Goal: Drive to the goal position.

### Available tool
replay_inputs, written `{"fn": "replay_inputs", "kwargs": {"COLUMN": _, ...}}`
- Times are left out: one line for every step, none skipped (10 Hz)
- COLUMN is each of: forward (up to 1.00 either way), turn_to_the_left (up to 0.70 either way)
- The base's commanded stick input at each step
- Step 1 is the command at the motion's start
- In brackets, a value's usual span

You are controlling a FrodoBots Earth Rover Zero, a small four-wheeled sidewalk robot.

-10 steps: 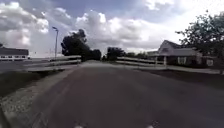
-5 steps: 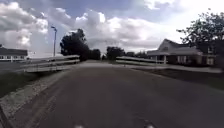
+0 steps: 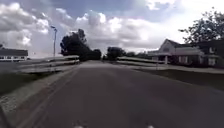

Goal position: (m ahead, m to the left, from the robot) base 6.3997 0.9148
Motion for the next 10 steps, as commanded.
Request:
{"fn": "replay_inputs", "kwargs": {"forward": 0.7, "turn_to_the_left": 0.0}}
{"fn": "replay_inputs", "kwargs": {"forward": 0.7, "turn_to_the_left": 0.0}}
{"fn": "replay_inputs", "kwargs": {"forward": 0.7, "turn_to_the_left": 0.0}}
{"fn": "replay_inputs", "kwargs": {"forward": 0.7, "turn_to_the_left": 0.04}}
{"fn": "replay_inputs", "kwargs": {"forward": 0.7, "turn_to_the_left": 0.23}}
{"fn": "replay_inputs", "kwargs": {"forward": 0.7, "turn_to_the_left": 0.21}}
{"fn": "replay_inputs", "kwargs": {"forward": 0.7, "turn_to_the_left": 0.0}}
{"fn": "replay_inputs", "kwargs": {"forward": 0.7, "turn_to_the_left": 0.0}}
{"fn": "replay_inputs", "kwargs": {"forward": 0.7, "turn_to_the_left": 0.0}}
{"fn": "replay_inputs", "kwargs": {"forward": 0.7, "turn_to_the_left": 0.0}}
